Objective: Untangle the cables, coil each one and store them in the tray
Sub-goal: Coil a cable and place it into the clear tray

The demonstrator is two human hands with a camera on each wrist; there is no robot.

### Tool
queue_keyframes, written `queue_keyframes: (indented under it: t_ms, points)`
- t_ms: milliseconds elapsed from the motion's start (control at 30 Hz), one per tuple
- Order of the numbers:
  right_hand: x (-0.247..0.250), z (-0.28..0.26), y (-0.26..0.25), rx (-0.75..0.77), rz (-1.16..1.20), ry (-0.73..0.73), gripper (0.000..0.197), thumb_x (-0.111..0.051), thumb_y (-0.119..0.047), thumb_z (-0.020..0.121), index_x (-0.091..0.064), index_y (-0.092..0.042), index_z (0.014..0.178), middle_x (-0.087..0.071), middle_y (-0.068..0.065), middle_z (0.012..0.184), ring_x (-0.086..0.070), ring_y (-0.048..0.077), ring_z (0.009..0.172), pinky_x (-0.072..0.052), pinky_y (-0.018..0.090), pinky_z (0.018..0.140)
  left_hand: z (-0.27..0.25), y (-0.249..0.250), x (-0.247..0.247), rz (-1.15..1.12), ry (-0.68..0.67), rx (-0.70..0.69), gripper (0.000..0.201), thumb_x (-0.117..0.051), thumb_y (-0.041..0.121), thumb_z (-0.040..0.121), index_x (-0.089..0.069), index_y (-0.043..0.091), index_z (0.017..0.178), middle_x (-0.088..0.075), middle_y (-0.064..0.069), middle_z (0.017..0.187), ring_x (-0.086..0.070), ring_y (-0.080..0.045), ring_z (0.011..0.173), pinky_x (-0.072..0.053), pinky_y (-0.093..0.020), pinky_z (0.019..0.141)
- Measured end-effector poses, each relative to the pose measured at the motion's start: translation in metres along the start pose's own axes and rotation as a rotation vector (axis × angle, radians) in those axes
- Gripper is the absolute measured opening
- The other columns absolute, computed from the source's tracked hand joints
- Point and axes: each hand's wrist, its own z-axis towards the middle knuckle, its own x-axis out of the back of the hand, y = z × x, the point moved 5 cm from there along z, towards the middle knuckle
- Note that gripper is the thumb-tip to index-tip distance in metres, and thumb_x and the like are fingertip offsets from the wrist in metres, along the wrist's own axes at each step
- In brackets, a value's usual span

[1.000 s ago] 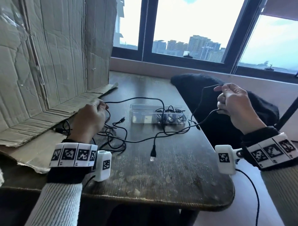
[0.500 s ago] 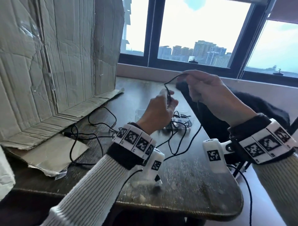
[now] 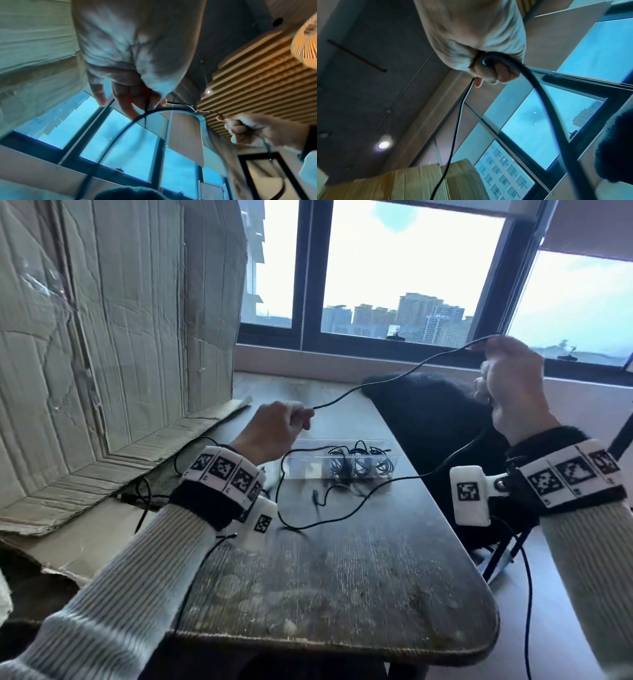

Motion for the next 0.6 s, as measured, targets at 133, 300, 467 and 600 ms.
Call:
queue_keyframes:
  t_ms: [133, 300, 467, 600]
  points:
    - [0.017, 0.011, 0.012, -0.007, 0.042, 0.066, 0.034, -0.034, -0.003, 0.095, -0.064, -0.019, 0.096, -0.043, -0.010, 0.057, -0.031, 0.009, 0.037, -0.031, 0.022, 0.043, -0.005, -0.027, 0.003, -0.009, -0.047, 0.080, 0.034, -0.044, 0.031, 0.100, -0.058, 0.019, 0.071, -0.064, -0.006, 0.073, -0.059, -0.025, 0.067, -0.045, -0.030, 0.064]
    - [0.027, 0.019, 0.024, -0.160, 0.354, 0.110, 0.030, -0.037, -0.009, 0.096, -0.061, -0.021, 0.084, -0.043, -0.007, 0.053, -0.038, 0.009, 0.044, -0.031, 0.022, 0.049, -0.010, -0.050, 0.009, 0.002, -0.022, 0.165, 0.029, -0.045, 0.029, 0.099, -0.065, 0.015, 0.084, -0.068, -0.009, 0.084, -0.063, -0.024, 0.080, -0.047, -0.032, 0.078]
    - [0.014, 0.015, 0.028, -0.294, 0.746, -0.057, 0.024, -0.035, -0.016, 0.103, -0.054, -0.017, 0.089, -0.074, 0.002, 0.095, -0.072, 0.017, 0.090, -0.056, 0.031, 0.081, -0.013, -0.064, 0.008, -0.002, -0.059, 0.200, 0.026, -0.045, 0.028, 0.100, -0.064, 0.019, 0.084, -0.066, -0.003, 0.080, -0.064, -0.023, 0.079, -0.047, -0.032, 0.075]
    - [-0.003, 0.014, 0.032, -0.367, 1.074, -0.248, 0.029, -0.031, -0.012, 0.103, -0.049, -0.011, 0.080, -0.052, 0.000, 0.058, -0.055, 0.012, 0.054, -0.052, 0.026, 0.059, -0.014, -0.065, 0.006, -0.073, -0.072, 0.215, 0.023, -0.042, 0.018, 0.101, -0.063, 0.018, 0.092, -0.068, 0.003, 0.086, -0.069, -0.015, 0.072, -0.052, -0.030, 0.074]
